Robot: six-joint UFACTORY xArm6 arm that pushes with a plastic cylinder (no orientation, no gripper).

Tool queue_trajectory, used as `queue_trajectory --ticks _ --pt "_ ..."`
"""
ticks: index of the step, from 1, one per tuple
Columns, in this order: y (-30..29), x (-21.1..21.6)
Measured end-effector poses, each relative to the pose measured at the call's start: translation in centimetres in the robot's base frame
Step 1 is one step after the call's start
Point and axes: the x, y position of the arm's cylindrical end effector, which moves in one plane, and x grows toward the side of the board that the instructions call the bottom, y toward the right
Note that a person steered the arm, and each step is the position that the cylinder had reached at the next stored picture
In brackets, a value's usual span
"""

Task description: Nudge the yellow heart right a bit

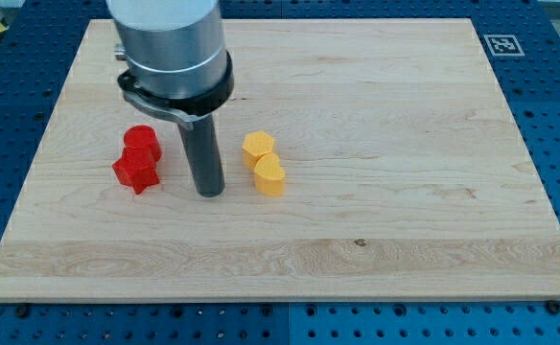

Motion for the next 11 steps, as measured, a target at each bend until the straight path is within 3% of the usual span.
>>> queue_trajectory --ticks 3,9,11 --pt "3.8 2.3" --pt "4.7 1.7" --pt "8.3 2.0"
